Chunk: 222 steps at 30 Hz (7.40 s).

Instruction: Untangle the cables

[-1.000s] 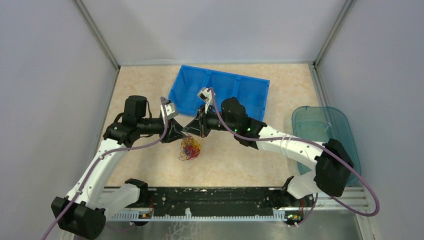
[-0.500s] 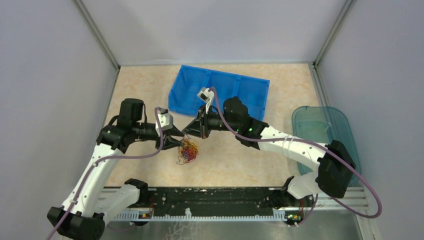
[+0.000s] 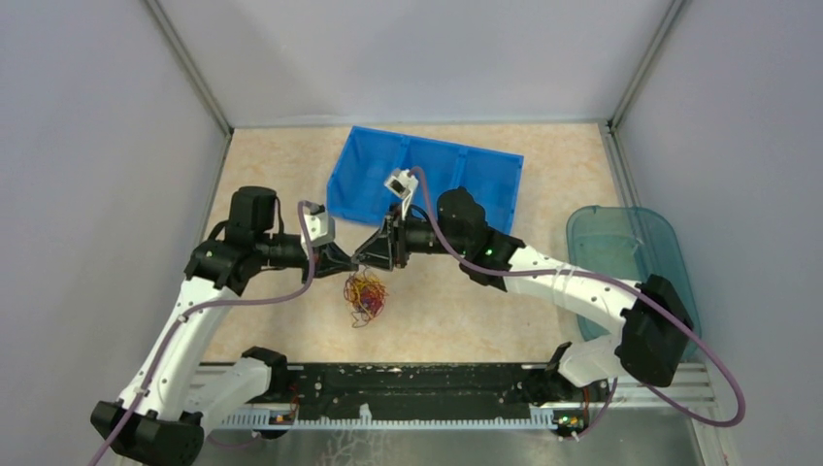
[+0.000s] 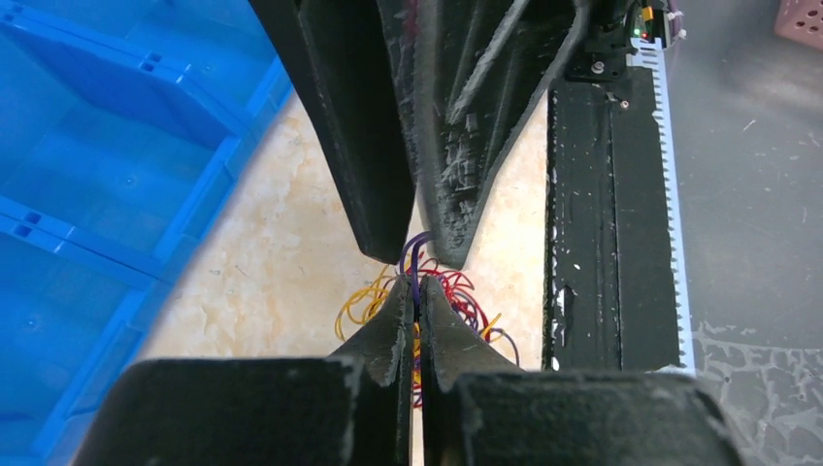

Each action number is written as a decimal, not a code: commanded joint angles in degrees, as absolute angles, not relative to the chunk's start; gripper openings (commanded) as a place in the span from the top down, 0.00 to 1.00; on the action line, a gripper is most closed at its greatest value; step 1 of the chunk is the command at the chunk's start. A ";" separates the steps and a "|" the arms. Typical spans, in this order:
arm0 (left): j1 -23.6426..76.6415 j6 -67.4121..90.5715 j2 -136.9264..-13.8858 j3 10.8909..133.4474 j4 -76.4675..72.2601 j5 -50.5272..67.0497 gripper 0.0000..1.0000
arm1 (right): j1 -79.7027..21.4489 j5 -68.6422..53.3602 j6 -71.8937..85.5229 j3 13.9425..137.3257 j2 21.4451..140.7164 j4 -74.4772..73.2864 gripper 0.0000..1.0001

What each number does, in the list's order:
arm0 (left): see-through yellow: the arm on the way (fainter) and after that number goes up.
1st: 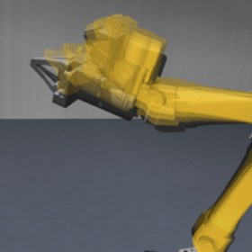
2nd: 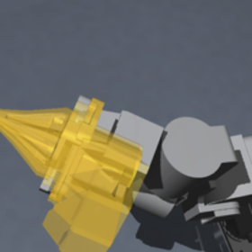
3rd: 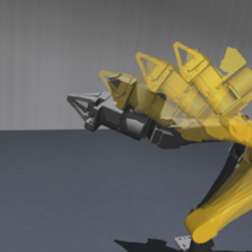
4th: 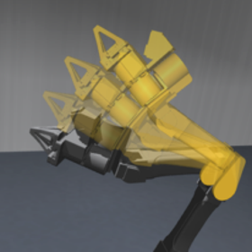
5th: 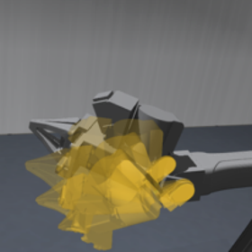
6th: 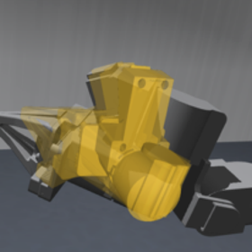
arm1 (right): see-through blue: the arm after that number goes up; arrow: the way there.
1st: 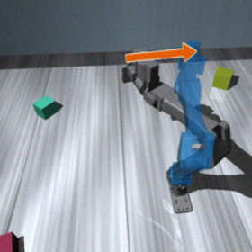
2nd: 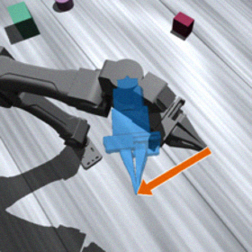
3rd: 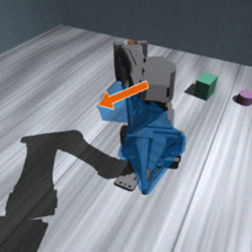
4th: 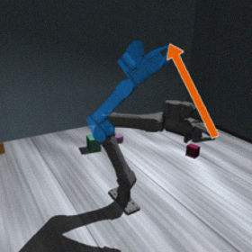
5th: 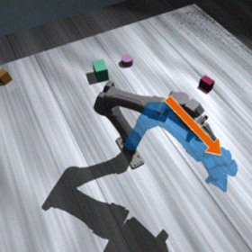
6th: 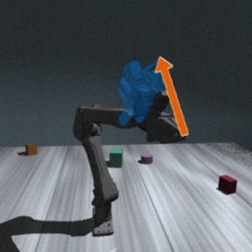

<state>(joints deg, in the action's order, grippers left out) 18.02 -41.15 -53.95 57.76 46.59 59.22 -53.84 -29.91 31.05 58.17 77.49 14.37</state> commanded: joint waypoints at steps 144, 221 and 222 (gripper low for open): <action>17.64 -29.23 -66.20 126.25 -23.34 15.21 1.00 | -63.27 11.38 32.55 34.65 95.22 41.61 0.68; 10.75 -11.78 -53.86 93.19 -2.72 41.79 1.00 | -59.64 -15.24 16.40 67.92 93.38 26.55 0.49; 10.73 -11.78 -53.95 93.35 -2.75 41.65 1.00 | -59.86 -14.70 16.13 68.20 93.41 26.40 0.58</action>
